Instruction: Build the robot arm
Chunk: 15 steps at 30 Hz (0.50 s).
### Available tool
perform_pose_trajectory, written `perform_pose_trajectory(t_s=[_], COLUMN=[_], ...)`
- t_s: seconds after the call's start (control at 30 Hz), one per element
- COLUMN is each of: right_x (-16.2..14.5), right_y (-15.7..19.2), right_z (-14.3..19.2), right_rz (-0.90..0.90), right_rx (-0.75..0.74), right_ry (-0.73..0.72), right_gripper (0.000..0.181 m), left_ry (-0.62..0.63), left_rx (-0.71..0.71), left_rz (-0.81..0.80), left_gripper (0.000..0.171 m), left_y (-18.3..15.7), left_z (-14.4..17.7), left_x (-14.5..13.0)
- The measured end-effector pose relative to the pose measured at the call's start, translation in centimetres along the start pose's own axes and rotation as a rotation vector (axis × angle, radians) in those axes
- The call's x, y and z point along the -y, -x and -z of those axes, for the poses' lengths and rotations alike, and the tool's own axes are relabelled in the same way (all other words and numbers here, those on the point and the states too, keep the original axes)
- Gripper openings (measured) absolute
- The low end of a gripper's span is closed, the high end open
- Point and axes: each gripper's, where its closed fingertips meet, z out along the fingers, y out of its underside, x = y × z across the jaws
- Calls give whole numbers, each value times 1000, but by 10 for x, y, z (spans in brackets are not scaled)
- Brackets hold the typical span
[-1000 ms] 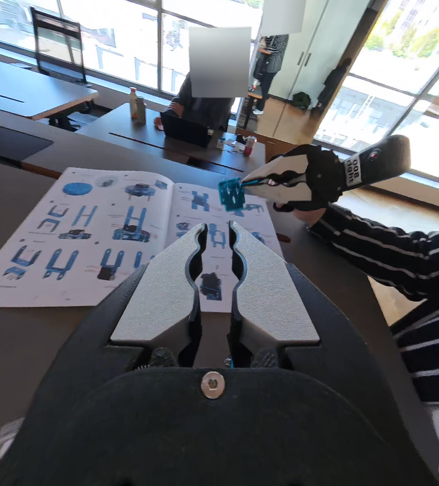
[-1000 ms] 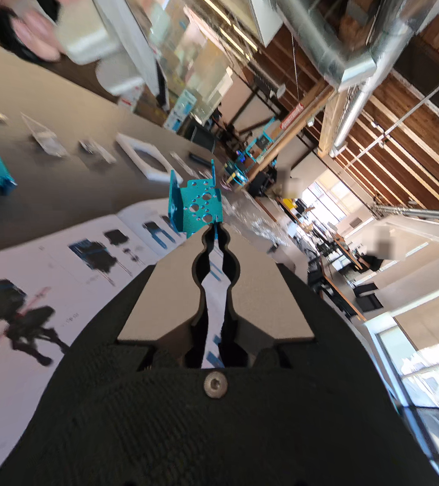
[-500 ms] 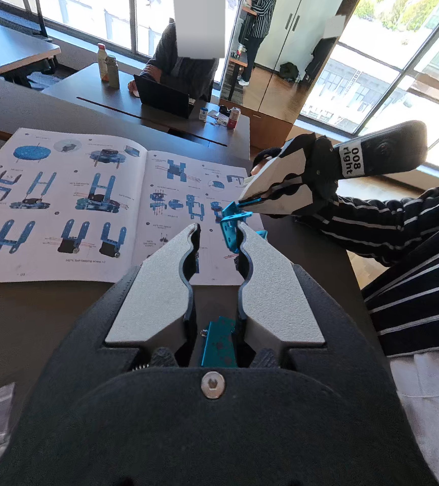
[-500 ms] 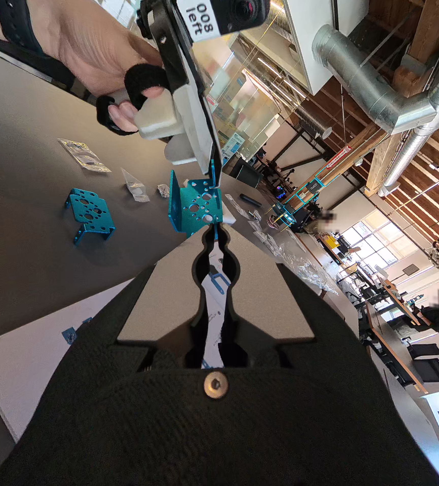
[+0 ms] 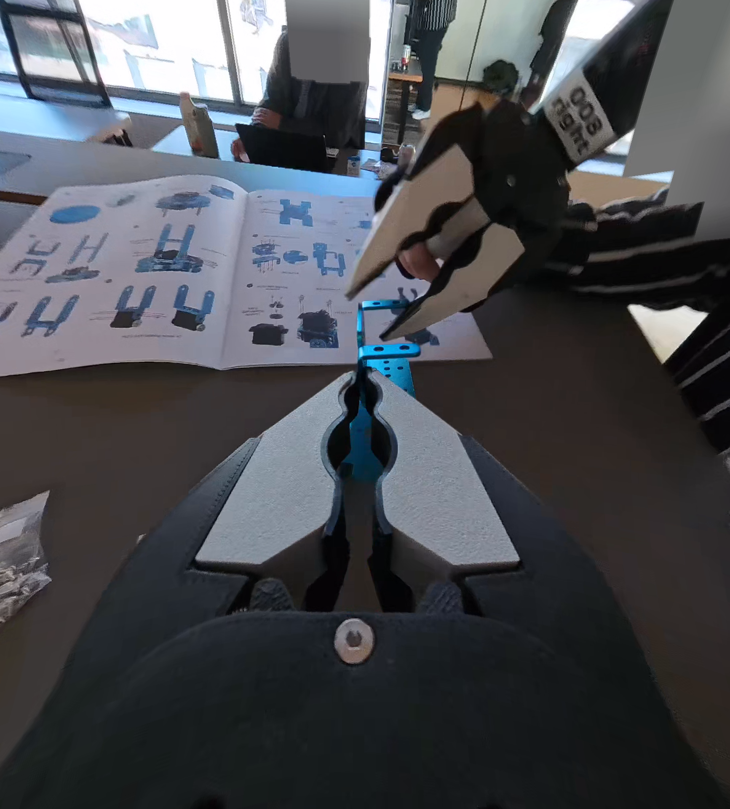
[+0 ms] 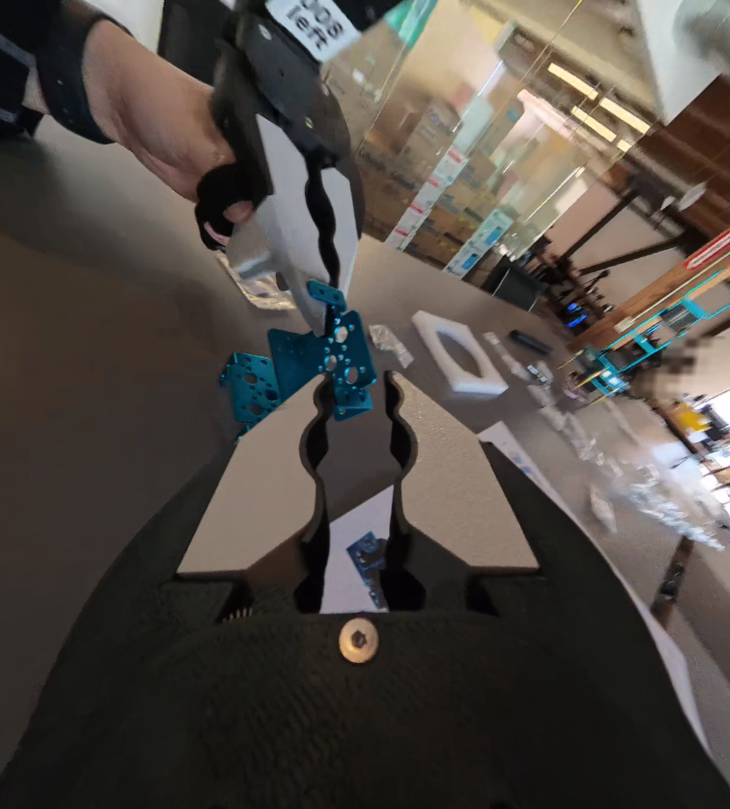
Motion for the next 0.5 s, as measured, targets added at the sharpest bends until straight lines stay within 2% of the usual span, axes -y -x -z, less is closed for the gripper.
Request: perform_pose_trajectory(t_s=[0.07, 0.1, 0.23, 0.5], right_x=[-8, -11, -18, -13], right_y=[3, 6, 21, 24], right_z=[-7, -9, -13, -17], right_rz=[-52, -72, -92, -60], right_rx=[28, 51, 133, 114], right_ry=[38, 56, 106, 115], right_gripper=[34, 34, 20, 20], left_ry=[0, 10, 17, 6], left_rx=[11, 19, -16, -71], left_rz=[-57, -77, -63, -19], left_gripper=[0, 0, 0, 0], left_y=[-4, -4, -4, -3], left_z=[-2, -3, -2, 3], left_x=[-7, -11, -19, -23])
